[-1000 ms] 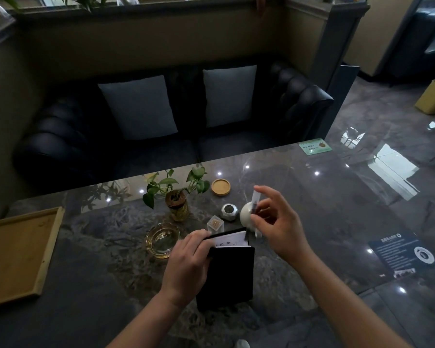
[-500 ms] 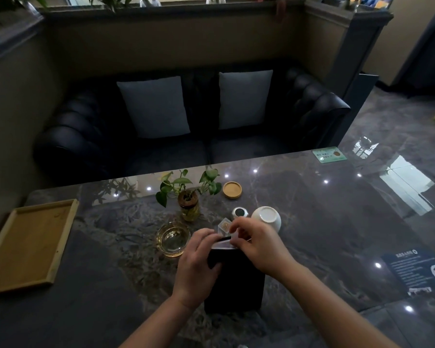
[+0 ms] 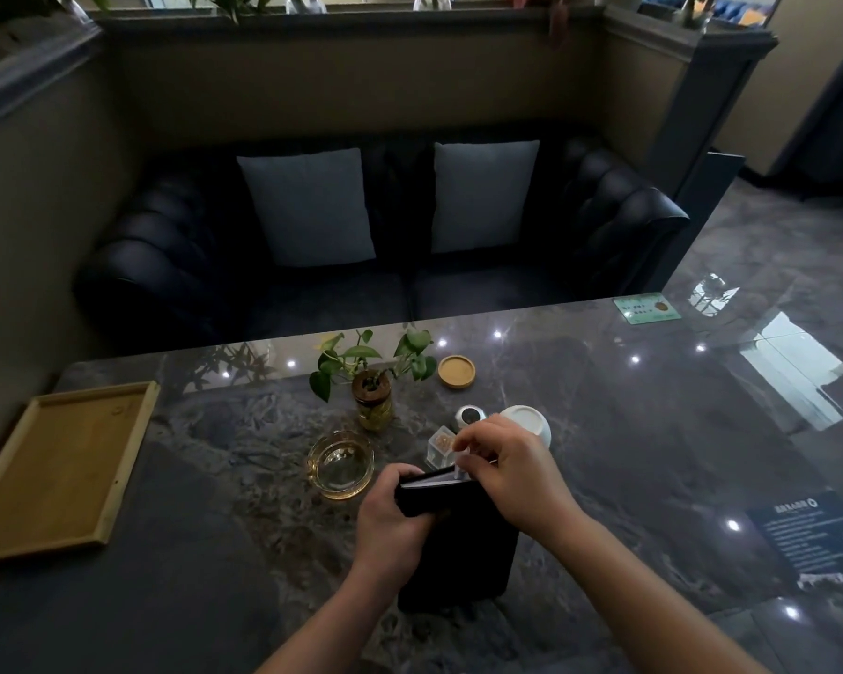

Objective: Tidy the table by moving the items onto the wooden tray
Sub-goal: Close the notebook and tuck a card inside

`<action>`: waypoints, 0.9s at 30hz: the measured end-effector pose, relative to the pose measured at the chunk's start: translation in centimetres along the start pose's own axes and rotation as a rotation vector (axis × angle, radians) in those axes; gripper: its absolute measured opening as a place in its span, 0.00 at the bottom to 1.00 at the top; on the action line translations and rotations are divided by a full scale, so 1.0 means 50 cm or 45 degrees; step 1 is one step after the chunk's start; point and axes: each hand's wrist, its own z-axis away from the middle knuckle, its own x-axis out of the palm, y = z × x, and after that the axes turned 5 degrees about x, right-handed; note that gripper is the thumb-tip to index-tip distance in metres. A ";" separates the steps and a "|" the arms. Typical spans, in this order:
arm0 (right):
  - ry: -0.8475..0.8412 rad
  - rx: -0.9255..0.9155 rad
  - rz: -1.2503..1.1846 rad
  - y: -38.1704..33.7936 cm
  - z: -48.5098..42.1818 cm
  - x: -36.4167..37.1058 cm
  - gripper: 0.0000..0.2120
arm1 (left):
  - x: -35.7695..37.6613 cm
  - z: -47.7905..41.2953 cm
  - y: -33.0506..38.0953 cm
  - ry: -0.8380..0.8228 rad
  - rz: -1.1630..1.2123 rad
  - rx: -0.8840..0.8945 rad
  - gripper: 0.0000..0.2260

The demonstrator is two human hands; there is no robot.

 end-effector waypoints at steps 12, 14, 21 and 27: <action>0.160 -0.139 0.022 -0.037 -0.011 -0.031 0.08 | -0.033 -0.024 0.065 0.065 0.105 0.178 0.18; 0.122 -0.178 -0.006 -0.041 -0.012 -0.034 0.09 | -0.038 -0.023 0.067 0.088 0.107 0.180 0.18; 0.016 -0.156 -0.014 -0.049 -0.020 -0.042 0.08 | -0.056 -0.025 0.082 0.095 0.135 0.183 0.17; 0.025 -0.118 -0.130 -0.048 -0.021 -0.044 0.09 | -0.066 -0.034 0.086 0.090 0.146 0.200 0.17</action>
